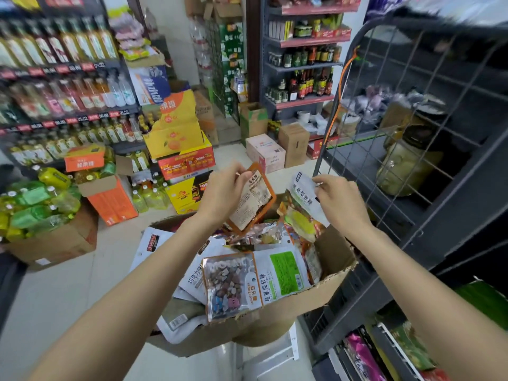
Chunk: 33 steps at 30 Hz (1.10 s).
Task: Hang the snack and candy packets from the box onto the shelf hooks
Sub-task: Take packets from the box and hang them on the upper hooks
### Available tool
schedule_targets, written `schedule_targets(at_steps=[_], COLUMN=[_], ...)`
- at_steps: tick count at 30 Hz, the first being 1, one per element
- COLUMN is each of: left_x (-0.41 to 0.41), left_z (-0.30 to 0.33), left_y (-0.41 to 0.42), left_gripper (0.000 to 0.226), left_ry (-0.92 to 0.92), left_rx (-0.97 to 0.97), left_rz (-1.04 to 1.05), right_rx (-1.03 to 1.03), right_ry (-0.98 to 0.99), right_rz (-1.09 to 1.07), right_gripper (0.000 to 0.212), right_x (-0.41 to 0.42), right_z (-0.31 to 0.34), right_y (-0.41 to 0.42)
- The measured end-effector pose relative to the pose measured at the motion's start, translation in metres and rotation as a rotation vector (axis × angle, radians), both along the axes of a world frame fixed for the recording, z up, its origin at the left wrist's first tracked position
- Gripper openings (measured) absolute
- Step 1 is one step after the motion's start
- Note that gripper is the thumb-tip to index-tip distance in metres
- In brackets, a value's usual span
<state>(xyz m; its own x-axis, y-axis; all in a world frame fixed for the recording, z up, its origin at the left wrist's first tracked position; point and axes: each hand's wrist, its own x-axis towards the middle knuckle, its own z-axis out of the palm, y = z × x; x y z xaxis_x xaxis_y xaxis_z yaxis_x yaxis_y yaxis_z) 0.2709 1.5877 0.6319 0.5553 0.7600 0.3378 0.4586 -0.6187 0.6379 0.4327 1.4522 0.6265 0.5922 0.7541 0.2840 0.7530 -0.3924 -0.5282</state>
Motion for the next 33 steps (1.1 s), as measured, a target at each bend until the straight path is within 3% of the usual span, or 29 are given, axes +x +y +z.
schedule_targets(at_steps=[3, 7, 10, 15, 19, 23, 28, 31, 33], left_x=[0.002, 0.005, 0.013, 0.032, 0.050, 0.050, 0.056, 0.062, 0.067], left_z=[0.036, 0.079, 0.115, 0.172, 0.207, 0.235, 0.251, 0.256, 0.259], left_y=[-0.019, -0.049, -0.082, -0.169, -0.246, -0.321, -0.403, -0.443, -0.468], left_gripper=[0.010, 0.024, 0.029, 0.019, 0.024, 0.028, 0.029, 0.029, 0.028], left_ry=[0.033, -0.031, -0.093, -0.299, -0.329, -0.183, -0.162, -0.158, -0.130], left_rx=[-0.002, 0.075, -0.015, -0.603, -0.880, -0.828, -0.866, -0.890, -0.878], left_rz=[-0.028, -0.165, -0.257, -0.551, -0.776, -1.040, -1.176, -1.226, -1.258], right_rx=[0.112, 0.225, 0.282, 0.218, 0.135, 0.060, -0.059, -0.019, 0.065], right_ry=[-0.002, -0.039, -0.134, -0.339, -0.361, -0.376, -0.392, -0.501, -0.580], right_rz=[-0.021, -0.070, -0.156, -0.355, -0.478, -0.578, -0.681, -0.771, -0.855], right_gripper=[0.020, 0.012, 0.022, 0.035, 0.030, 0.026, 0.039, 0.023, 0.024], right_x=[-0.006, -0.022, -0.038, -0.066, -0.093, -0.119, -0.140, -0.140, -0.135], right_z=[0.035, 0.086, 0.120, 0.162, 0.190, 0.216, 0.227, 0.227, 0.229], right_y=[-0.016, -0.059, -0.106, -0.199, -0.279, -0.351, -0.414, -0.453, -0.482])
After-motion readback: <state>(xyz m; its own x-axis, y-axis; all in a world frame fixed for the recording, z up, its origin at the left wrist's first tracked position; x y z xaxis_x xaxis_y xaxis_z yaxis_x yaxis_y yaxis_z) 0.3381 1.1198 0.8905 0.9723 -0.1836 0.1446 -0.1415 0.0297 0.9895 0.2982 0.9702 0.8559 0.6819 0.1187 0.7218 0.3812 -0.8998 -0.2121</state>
